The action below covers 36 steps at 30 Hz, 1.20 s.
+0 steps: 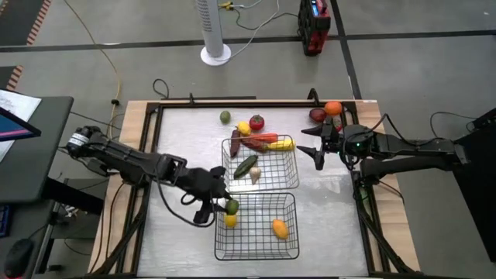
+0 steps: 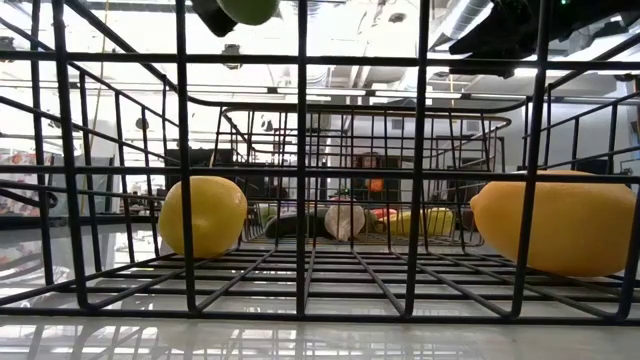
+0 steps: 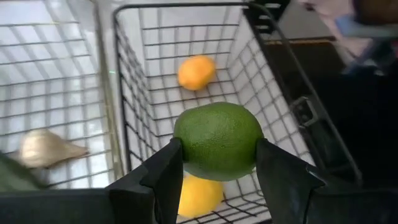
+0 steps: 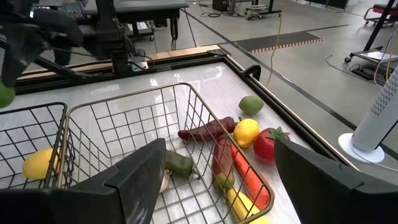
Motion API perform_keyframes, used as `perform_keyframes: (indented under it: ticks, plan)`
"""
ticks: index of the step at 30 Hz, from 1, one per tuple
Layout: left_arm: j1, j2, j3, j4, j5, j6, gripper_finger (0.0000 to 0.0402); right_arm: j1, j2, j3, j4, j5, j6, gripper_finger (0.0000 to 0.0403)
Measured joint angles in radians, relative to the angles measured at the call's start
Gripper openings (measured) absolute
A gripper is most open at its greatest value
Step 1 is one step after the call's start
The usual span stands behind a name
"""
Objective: Sort produce into baskets
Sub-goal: Put the lime into the bottom wire basket, then put the corn into the top wire basket
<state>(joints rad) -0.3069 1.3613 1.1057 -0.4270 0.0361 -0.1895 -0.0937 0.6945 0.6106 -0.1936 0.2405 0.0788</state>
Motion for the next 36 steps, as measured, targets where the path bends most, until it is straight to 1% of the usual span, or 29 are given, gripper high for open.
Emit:
perform_keyframes:
  ticks: [2, 4, 6, 9, 12, 13, 16, 20, 22, 25, 28, 33, 36]
  plan:
    - [-0.018, 0.000, 0.000, 0.007, -0.097, -0.007, 0.0176, 0.000, 0.000, 0.000, 0.000, 0.000, 0.000, 0.0324]
    - [-0.029, 0.014, 0.000, 0.022, -0.154, -0.009, 0.0188, 0.000, 0.000, 0.000, 0.000, 0.000, 0.000, 0.0324]
    - [-0.036, 0.036, 0.000, 0.042, -0.152, -0.015, 0.0204, 0.000, 0.000, 0.000, 0.000, 0.000, 0.000, 0.0324]
    - [-0.040, 0.084, 0.001, 0.076, -0.100, -0.043, 0.0232, 0.000, 0.000, 0.000, 0.000, 0.000, 0.000, 0.0324]
    - [-0.035, 0.126, 0.000, 0.068, -0.048, -0.037, 0.0260, 0.000, 0.000, 0.000, -0.001, 0.000, 0.000, 0.0324]
    - [-0.028, 0.132, 0.000, 0.066, -0.046, -0.025, 0.0268, 0.000, 0.000, 0.000, -0.001, 0.000, 0.000, 0.0324]
    - [-0.002, 0.128, 0.033, 0.025, -0.082, -0.014, 0.0279, 0.000, 0.000, 0.000, -0.003, 0.000, 0.000, 0.0324]
    - [0.027, 0.076, 0.073, -0.006, -0.155, 0.018, 0.0281, 0.000, 0.000, 0.000, -0.004, 0.001, 0.000, 0.0324]
    - [0.040, 0.043, 0.085, -0.028, -0.208, 0.045, 0.0281, 0.000, 0.000, 0.000, -0.004, 0.001, 0.000, 0.0324]
    - [0.077, -0.013, 0.090, -0.038, -0.282, 0.082, 0.0281, 0.000, 0.000, 0.000, -0.005, 0.001, 0.000, 0.0324]
    - [0.136, -0.063, 0.090, -0.039, -0.332, 0.110, 0.0281, 0.000, 0.000, 0.000, -0.005, 0.001, 0.000, 0.0324]
    - [0.274, -0.100, 0.090, -0.089, -0.338, 0.148, 0.0281, 0.000, 0.000, 0.000, -0.005, 0.001, 0.000, 0.0324]
    - [0.362, -0.101, 0.090, -0.110, -0.319, 0.181, 0.0281, 0.000, 0.000, 0.000, -0.005, 0.001, 0.000, 0.0324]
